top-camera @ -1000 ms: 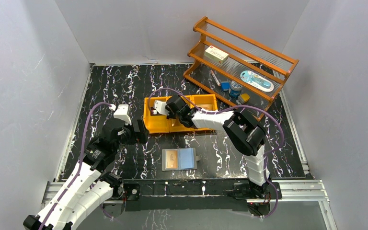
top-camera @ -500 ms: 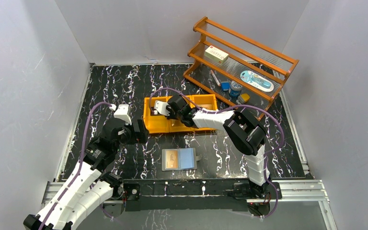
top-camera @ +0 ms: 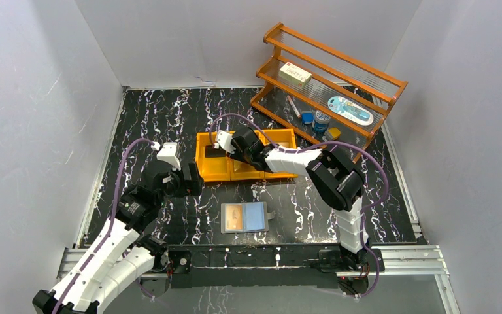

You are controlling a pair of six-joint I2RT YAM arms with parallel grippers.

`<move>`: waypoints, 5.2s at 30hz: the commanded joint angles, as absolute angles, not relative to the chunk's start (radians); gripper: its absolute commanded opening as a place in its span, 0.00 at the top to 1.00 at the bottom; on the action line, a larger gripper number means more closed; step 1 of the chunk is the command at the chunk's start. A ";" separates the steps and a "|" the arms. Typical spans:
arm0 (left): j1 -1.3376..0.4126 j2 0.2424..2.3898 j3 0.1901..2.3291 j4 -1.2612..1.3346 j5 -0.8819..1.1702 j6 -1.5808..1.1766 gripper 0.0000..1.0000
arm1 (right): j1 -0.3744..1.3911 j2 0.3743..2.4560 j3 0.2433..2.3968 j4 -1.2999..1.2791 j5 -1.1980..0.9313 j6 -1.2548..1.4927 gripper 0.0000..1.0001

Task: Take the credit cards out of the card holder

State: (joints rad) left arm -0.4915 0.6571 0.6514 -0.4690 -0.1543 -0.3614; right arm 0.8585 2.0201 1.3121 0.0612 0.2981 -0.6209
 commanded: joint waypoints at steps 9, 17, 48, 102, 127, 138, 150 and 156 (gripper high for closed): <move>-0.485 0.670 0.661 -0.466 -0.147 -0.354 0.02 | 0.858 1.676 1.185 0.170 0.199 -0.226 0.43; -0.485 0.701 0.657 -0.460 -0.089 -0.364 0.02 | 0.856 1.471 0.994 0.021 0.014 0.442 0.32; -0.499 1.057 0.515 -0.193 0.520 -0.617 0.50 | 1.008 1.592 0.610 0.397 -0.155 1.182 0.56; -0.640 1.221 0.466 -0.173 0.359 -0.653 0.67 | 1.025 1.646 0.602 0.418 -0.152 1.219 0.82; -0.640 1.204 0.491 -0.185 0.358 -0.643 0.65 | 0.989 1.448 0.483 0.326 -0.081 1.202 0.98; -0.656 1.176 0.583 -0.128 0.433 -0.622 0.56 | 0.988 1.506 0.486 0.344 -0.061 1.248 0.97; -0.720 1.313 0.499 -0.132 0.411 -0.633 0.61 | 0.986 1.517 0.431 0.486 -0.104 1.307 0.89; -0.722 1.297 0.494 -0.165 0.367 -0.628 0.63 | 0.986 1.518 0.411 0.552 -0.123 1.308 0.68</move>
State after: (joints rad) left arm -0.7147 1.3045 0.5224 -0.0975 0.4210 -0.6403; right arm 0.9886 1.5139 0.4351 0.4648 -0.1154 1.2995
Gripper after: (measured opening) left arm 0.378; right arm 0.255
